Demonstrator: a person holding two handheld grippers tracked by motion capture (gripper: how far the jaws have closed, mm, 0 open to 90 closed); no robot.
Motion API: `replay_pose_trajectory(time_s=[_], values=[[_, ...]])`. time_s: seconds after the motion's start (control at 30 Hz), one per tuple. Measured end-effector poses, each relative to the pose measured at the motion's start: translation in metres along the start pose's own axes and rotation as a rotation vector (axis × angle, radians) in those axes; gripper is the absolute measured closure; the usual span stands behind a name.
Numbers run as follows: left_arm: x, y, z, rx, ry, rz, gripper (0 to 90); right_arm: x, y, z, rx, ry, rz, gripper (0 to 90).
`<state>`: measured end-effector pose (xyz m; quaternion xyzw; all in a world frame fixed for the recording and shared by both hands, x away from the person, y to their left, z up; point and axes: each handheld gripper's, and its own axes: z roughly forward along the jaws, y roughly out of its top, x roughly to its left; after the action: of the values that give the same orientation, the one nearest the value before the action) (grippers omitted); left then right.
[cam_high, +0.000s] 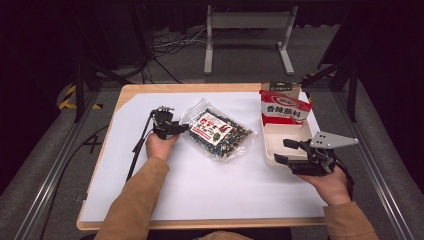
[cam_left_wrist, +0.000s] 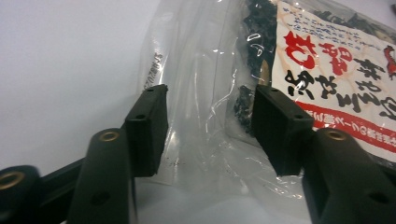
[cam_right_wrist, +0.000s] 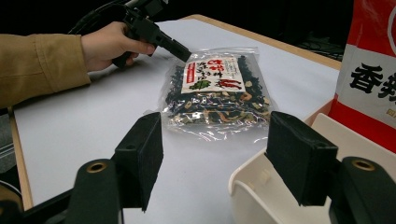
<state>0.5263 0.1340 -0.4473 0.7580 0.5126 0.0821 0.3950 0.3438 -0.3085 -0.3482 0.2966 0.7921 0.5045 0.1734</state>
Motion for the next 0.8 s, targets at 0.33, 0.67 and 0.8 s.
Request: replay_pose_trajectory(time_s=[0.33,0.67,0.8], values=[[-0.0101,-0.003,0.0032,-0.004,0.027,0.041,69.5,-0.0006,0.0008,-0.0001,-0.004,0.006,0.004,35.6],[-0.0076,-0.0015,0.0029,0.008,-0.004,-0.004,82.7,-0.0014,0.0008,0.0006,-0.003,0.009,0.007,35.7],[-0.0109,-0.0021,0.0021,0.0,0.013,0.045,84.4,-0.0017,0.0005,0.0006,-0.003,0.007,0.006,35.7]])
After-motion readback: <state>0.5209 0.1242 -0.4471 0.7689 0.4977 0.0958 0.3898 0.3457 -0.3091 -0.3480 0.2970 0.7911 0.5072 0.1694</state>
